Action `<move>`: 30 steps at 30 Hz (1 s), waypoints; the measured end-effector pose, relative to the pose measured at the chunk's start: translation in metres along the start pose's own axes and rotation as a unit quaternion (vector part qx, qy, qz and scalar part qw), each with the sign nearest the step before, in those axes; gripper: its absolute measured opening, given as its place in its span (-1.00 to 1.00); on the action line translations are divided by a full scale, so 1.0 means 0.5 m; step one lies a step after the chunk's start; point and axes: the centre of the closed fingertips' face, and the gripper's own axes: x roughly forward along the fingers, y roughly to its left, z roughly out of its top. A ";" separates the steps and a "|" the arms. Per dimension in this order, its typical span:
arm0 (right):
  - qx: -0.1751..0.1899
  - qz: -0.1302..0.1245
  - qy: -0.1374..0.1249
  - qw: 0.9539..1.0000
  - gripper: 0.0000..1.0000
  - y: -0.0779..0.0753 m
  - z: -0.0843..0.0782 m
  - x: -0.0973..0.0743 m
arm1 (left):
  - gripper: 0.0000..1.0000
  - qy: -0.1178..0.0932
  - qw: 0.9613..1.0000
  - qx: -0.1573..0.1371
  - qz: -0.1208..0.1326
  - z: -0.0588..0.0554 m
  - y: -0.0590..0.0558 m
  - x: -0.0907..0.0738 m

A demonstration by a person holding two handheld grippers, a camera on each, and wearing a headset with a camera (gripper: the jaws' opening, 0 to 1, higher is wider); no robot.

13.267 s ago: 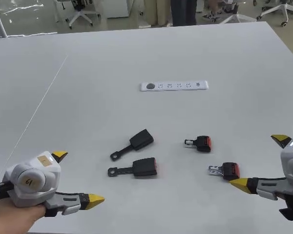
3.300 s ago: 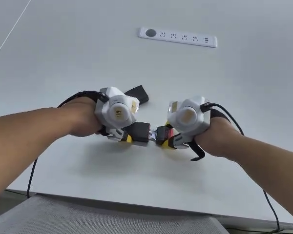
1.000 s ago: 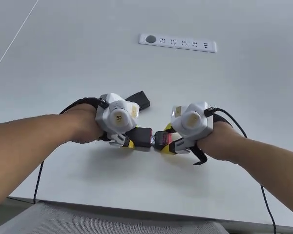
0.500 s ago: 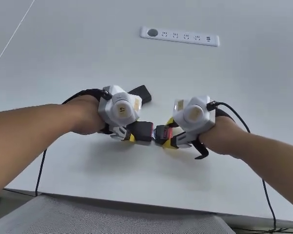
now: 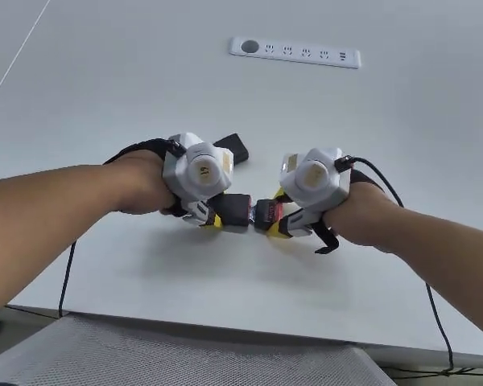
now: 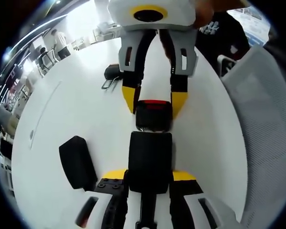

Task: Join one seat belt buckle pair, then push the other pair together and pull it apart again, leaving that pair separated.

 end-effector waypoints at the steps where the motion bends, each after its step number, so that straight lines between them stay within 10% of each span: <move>1: 0.002 0.000 -0.004 1.000 -0.22 0.000 0.002 -0.004 | -0.33 -0.001 1.000 0.000 0.002 0.000 0.001 -0.004; 10: 0.001 -0.006 -0.025 1.000 -0.22 -0.003 0.031 -0.054 | -0.33 -0.044 0.998 -0.022 0.032 0.059 0.006 -0.088; 16: -0.010 -0.018 -0.023 1.000 -0.24 -0.032 0.024 -0.075 | -0.32 -0.049 0.997 -0.023 0.061 0.081 0.056 -0.107; 30: 0.029 -0.085 0.013 0.996 -0.25 -0.153 -0.084 -0.145 | -0.10 -0.024 0.992 -0.040 0.114 0.041 0.181 -0.096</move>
